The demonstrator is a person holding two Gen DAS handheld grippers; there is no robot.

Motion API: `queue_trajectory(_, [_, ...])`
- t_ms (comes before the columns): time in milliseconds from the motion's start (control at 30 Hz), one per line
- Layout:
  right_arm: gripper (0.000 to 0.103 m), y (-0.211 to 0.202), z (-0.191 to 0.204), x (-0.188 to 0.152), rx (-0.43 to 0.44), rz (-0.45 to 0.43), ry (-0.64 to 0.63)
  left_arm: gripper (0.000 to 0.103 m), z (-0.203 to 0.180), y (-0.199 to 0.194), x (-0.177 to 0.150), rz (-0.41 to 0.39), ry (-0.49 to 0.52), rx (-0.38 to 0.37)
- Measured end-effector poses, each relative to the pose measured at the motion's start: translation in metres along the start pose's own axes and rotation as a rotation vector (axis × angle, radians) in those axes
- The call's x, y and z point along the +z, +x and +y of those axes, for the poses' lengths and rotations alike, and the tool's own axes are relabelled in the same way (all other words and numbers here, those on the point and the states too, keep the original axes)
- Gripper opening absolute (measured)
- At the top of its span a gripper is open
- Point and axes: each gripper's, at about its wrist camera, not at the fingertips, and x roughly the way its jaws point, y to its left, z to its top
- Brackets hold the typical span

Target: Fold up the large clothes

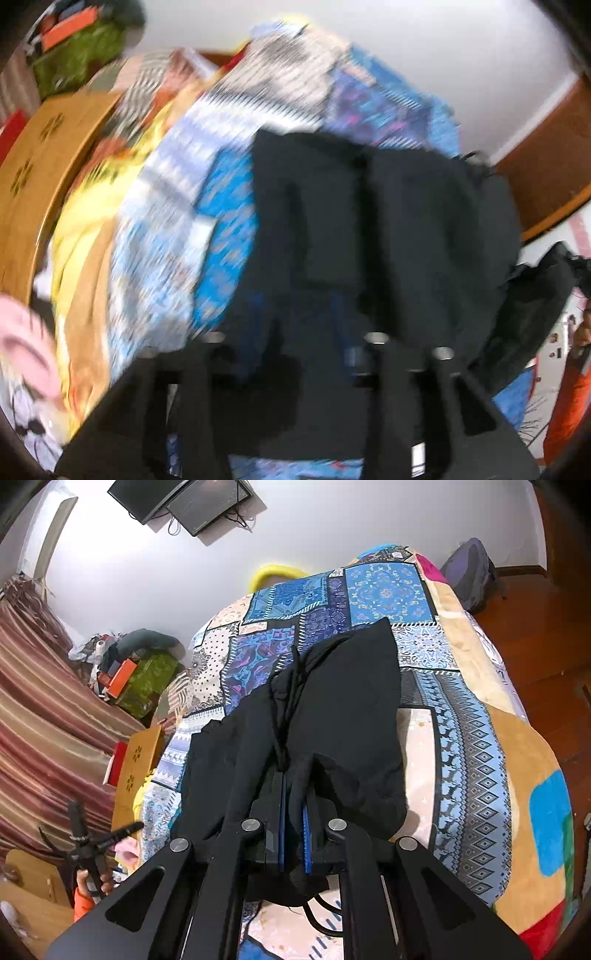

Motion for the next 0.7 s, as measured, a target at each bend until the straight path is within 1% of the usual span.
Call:
queue_trajectory(33, [0.006, -0.002, -0.001, -0.001, -0.001, 0.000, 0.002, 0.044, 0.012, 0.005, -0.011, 0.039, -0.011, -0.012])
queue_trajectory(100, [0.006, -0.005, -0.003, -0.002, -0.012, 0.001, 0.000, 0.044, 0.031, 0.011, -0.026, 0.087, -0.043, -0.049])
queue_trajectory(200, [0.006, -0.008, -0.006, -0.005, -0.019, 0.007, 0.012, 0.044, 0.054, 0.015, -0.052, 0.123, -0.086, -0.052])
queue_trajectory(267, [0.006, -0.009, -0.007, -0.006, -0.022, 0.009, 0.020, 0.044, 0.068, 0.022, -0.069, 0.155, -0.136, -0.092])
queue_trajectory(333, [0.006, -0.011, -0.008, -0.008, -0.027, 0.009, 0.026, 0.044, 0.077, 0.027, -0.082, 0.183, -0.173, -0.114])
queue_trajectory(367, [0.006, -0.012, -0.008, -0.009, -0.030, 0.010, 0.028, 0.045, 0.082, 0.033, -0.089, 0.194, -0.189, -0.102])
queue_trajectory(433, [0.006, -0.013, -0.008, -0.011, -0.038, 0.013, 0.030, 0.052, 0.088, 0.034, -0.097, 0.193, -0.208, -0.073])
queue_trajectory(467, [0.006, -0.014, -0.009, -0.012, -0.044, 0.015, 0.030, 0.060, 0.092, 0.037, -0.101, 0.199, -0.223, -0.072])
queue_trajectory(533, [0.006, -0.016, -0.010, -0.015, -0.053, 0.019, 0.030, 0.061, 0.101, 0.046, -0.108, 0.215, -0.267, -0.112])
queue_trajectory(567, [0.006, -0.017, -0.011, -0.017, -0.058, 0.023, 0.032, 0.064, 0.105, 0.050, -0.109, 0.216, -0.294, -0.129])
queue_trajectory(600, [0.006, -0.018, -0.012, -0.018, -0.061, 0.025, 0.036, 0.071, 0.108, 0.053, -0.111, 0.207, -0.326, -0.152])
queue_trajectory(633, [0.006, -0.018, -0.013, -0.019, -0.063, 0.028, 0.041, 0.074, 0.109, 0.055, -0.112, 0.199, -0.349, -0.174])
queue_trajectory(667, [0.006, -0.018, -0.015, -0.020, -0.066, 0.030, 0.046, 0.082, 0.108, 0.057, -0.113, 0.190, -0.367, -0.192])
queue_trajectory(700, [0.006, -0.017, -0.016, -0.021, -0.069, 0.033, 0.050, 0.084, 0.106, 0.057, -0.112, 0.186, -0.365, -0.192])
